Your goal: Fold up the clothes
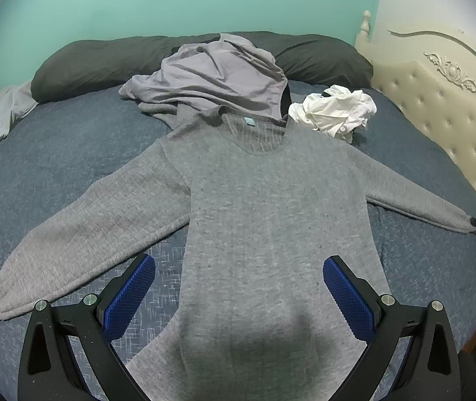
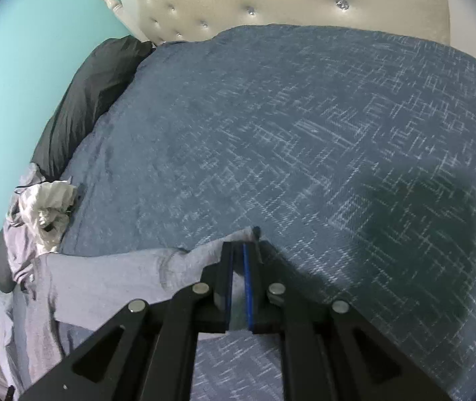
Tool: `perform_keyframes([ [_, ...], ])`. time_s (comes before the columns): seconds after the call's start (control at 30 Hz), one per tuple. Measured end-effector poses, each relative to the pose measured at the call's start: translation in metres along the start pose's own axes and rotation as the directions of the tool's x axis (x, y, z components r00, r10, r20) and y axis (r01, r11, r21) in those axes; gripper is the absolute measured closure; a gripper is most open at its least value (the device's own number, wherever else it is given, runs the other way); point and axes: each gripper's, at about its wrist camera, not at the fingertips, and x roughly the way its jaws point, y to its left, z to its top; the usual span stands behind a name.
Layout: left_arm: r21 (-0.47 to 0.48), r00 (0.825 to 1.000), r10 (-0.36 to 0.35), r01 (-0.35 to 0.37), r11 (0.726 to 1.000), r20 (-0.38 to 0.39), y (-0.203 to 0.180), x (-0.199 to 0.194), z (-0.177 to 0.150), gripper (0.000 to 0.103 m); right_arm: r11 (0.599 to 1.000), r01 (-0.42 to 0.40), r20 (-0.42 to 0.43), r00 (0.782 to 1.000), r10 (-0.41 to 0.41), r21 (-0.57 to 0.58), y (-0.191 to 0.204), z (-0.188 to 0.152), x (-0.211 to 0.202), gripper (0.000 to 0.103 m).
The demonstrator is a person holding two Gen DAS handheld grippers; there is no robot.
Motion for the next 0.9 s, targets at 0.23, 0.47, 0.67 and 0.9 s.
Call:
perform_keyframes([
  [0.23, -0.025, 1.0, -0.009, 0.009, 1.0, -0.013, 0.007, 0.005, 0.0, 0.0, 0.997, -0.06, 0.059, 0.997, 0.057, 0.051, -0.01, 0.003, -0.018, 0.097],
  [0.47, -0.018, 1.0, -0.003, 0.003, 1.0, -0.019, 0.011, 0.001, -0.001, 0.0, 0.998, -0.063, -0.028, 0.998, 0.063, -0.001, 0.012, -0.002, 0.003, 0.097],
  [0.67, -0.05, 0.999, 0.018, -0.019, 0.999, -0.026, 0.041, -0.006, -0.003, 0.0, 0.999, 0.006, 0.046, 0.999, -0.008, 0.048, 0.003, -0.006, -0.02, 0.097],
  [0.9, -0.106, 0.994, 0.021, -0.032, 0.994, -0.103, 0.072, -0.007, -0.017, 0.0, 0.993, -0.093, -0.062, 0.994, 0.088, -0.074, 0.071, -0.032, -0.031, 0.097],
])
